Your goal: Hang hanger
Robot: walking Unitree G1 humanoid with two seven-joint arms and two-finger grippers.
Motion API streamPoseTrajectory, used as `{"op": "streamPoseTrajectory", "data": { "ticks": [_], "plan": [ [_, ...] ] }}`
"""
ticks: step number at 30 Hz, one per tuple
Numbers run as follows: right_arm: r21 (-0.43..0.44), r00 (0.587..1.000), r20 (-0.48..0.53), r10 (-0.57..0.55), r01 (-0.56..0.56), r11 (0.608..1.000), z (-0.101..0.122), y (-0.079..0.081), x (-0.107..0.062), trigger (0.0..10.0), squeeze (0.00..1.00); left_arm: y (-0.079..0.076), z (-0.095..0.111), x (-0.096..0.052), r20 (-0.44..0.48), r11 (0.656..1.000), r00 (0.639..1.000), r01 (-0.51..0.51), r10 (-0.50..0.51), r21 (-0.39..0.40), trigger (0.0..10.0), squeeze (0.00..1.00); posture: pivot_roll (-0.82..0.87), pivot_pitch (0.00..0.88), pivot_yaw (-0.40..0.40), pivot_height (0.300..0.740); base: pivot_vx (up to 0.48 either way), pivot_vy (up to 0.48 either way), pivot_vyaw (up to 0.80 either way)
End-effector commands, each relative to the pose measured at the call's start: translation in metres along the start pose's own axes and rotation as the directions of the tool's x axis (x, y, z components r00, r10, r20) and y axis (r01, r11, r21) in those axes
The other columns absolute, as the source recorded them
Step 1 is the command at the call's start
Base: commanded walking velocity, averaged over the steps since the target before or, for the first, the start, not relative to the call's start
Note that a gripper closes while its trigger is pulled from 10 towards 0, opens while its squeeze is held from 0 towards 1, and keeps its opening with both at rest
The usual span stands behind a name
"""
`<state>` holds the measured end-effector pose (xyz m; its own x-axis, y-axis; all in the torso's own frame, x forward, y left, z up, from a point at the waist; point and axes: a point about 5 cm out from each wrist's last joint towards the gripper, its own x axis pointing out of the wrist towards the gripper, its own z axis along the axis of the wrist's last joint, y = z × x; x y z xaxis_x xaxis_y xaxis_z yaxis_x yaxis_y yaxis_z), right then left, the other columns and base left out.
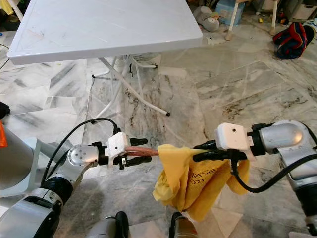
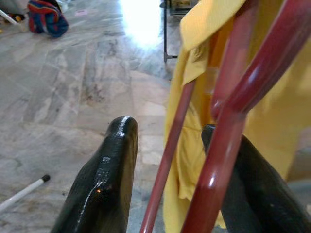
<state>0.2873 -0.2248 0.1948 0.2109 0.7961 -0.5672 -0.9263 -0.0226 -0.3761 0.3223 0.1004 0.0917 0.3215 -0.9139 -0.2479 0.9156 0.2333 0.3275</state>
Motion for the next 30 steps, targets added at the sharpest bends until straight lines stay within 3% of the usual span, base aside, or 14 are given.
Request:
{"op": "streamPoseTrajectory", "data": {
  "ticks": [1, 30],
  "plan": [
    [-0.033, 1.0, 0.012, -0.017, 0.018, 0.999, 0.005, -0.004, -0.002, 10.0, 0.0, -0.003, -0.003, -0.001, -0.027, 0.999, 0.998, 0.05, -0.05, 0.001, 0.0, 0.0, -0.09, 0.231, -0.013, 0.74, 0.0, 0.0, 0.0],
    [-0.025, 0.999, 0.031, -0.038, 0.039, 0.999, 0.004, -0.004, 0.011, 10.0, 0.0, -0.002, -0.003, -0.001, -0.062, 0.994, 0.992, 0.108, -0.107, 0.01, 0.0, 0.0, -0.09, 0.222, -0.016, 0.74, 0.0, 0.0, 0.0]
  ]
}}
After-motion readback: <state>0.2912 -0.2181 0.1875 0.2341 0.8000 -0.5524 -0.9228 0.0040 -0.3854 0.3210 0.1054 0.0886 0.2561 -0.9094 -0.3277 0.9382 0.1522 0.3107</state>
